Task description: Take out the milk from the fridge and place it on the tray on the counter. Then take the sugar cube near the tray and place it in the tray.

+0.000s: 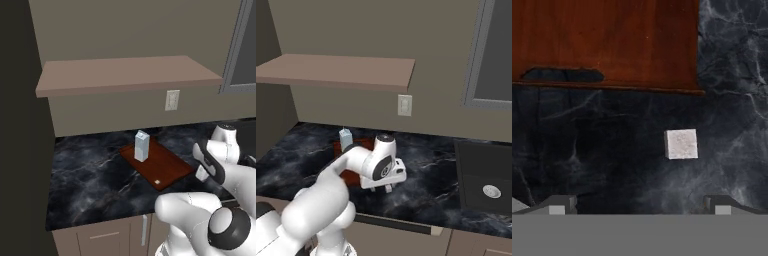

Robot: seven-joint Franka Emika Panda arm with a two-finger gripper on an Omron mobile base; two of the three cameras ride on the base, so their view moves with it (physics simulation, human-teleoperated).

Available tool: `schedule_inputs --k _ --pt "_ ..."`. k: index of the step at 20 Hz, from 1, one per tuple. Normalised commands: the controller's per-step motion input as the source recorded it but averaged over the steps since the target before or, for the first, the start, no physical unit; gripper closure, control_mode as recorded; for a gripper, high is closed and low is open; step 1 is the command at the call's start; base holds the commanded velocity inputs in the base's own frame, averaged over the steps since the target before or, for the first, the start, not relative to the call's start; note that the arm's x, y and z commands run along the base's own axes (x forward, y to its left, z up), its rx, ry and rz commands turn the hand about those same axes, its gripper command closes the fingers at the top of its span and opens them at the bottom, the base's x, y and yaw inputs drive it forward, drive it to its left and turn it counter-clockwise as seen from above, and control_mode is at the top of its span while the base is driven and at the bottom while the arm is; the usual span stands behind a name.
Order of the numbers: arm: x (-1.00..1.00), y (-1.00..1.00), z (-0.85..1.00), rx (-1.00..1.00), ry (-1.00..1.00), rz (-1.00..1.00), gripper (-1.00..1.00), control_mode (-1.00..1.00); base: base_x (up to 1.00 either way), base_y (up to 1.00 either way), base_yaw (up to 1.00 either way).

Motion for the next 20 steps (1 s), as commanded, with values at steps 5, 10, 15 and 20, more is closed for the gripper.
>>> schedule_inputs --k 5,10,15,20 --pt "0.14 -0.07 -0.07 0.0 -0.03 -0.06 -1.0 -1.0 0.0 0.0 0.0" --pt "0.05 0.0 -0.02 0.0 0.0 -0.01 -1.0 -1.0 0.0 0.0 0.0" --pt "0.23 -0.02 -0.15 0.0 0.0 0.0 -1.0 -1.0 0.0 0.0 0.0" --pt "0.19 -0.03 -0.19 0.0 0.0 0.0 -1.0 -1.0 0.0 0.0 0.0"
